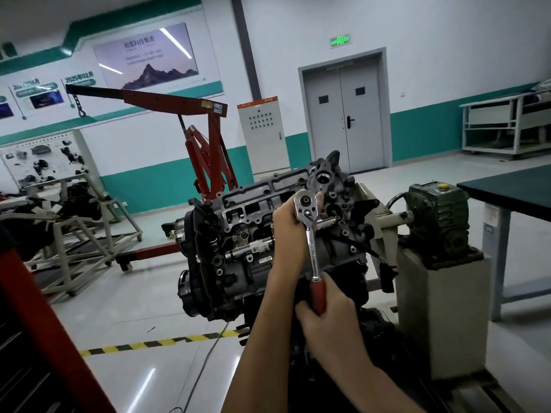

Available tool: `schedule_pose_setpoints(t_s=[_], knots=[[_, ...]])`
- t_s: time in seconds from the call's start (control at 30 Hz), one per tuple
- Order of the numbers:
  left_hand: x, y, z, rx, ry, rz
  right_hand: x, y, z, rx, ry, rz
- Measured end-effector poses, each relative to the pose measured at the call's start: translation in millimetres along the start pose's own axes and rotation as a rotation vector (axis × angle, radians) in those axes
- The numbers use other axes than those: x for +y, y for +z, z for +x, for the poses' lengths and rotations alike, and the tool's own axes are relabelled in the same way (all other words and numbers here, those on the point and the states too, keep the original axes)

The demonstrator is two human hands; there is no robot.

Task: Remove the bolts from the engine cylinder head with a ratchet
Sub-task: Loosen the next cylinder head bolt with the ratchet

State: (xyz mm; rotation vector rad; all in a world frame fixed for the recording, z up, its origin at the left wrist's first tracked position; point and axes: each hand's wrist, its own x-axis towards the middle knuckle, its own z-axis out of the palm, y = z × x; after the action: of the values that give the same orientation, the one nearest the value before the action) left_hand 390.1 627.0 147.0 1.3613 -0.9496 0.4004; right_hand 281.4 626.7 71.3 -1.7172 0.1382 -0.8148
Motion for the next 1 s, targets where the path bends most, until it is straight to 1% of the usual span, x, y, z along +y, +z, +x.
schedule_pose_setpoints(t_s=[0.03,0.1,0.17,0.27,0.33,0.37,0.43,0.5,0.6,0.67,0.73,0.77,0.83,0.93,1.0], knots=[[0.0,-0.5,0.4,-0.003,-0.002,-0.012,-1.2,4.2,-0.4,-0.011,0.001,0.029],[0.2,-2.0,2.5,-0.002,-0.012,-0.012,-4.6,-14.0,3.9,-0.095,-0.017,-0.063],[-0.7,-3.0,6.0,-0.030,-0.029,0.020,-6.3,-58.3,18.3,-0.224,-0.080,-0.256],[1.9,-2.9,10.7,-0.101,-0.050,0.089,-26.8,-128.0,62.8,-0.412,-0.158,-0.652],[1.9,-5.7,11.9,-0.105,-0.064,0.105,-41.0,-146.4,88.0,-0.464,-0.223,-0.796],[0.2,-8.2,11.1,-0.087,-0.065,0.094,-42.6,-145.8,93.4,-0.470,-0.248,-0.813],[-1.8,-12.6,7.1,-0.032,-0.061,0.051,-36.1,-132.2,85.1,-0.467,-0.229,-0.776],[-0.9,-11.8,2.9,-0.002,-0.056,0.028,-19.1,-108.7,57.1,-0.385,-0.197,-0.586],[2.8,-6.5,-0.1,0.028,-0.060,0.015,-4.0,-56.2,13.9,-0.125,-0.104,-0.252],[2.5,-6.0,0.4,0.035,-0.053,-0.004,-4.2,-18.1,0.6,-0.068,-0.031,-0.057],[2.0,-7.3,0.5,0.031,-0.043,-0.006,-4.8,2.7,-3.8,-0.072,-0.006,0.023],[1.7,-7.9,1.0,0.031,-0.042,0.002,-5.5,0.4,-2.3,-0.094,0.000,0.010],[1.3,-8.8,2.6,0.029,-0.046,0.024,-6.6,-27.4,7.3,-0.183,-0.042,-0.116],[0.1,-6.7,3.6,-0.012,-0.038,0.036,-18.5,-98.6,40.2,-0.382,-0.132,-0.463],[-1.7,-3.4,3.9,-0.004,-0.022,0.052,-35.0,-133.5,68.4,-0.457,-0.171,-0.688]])
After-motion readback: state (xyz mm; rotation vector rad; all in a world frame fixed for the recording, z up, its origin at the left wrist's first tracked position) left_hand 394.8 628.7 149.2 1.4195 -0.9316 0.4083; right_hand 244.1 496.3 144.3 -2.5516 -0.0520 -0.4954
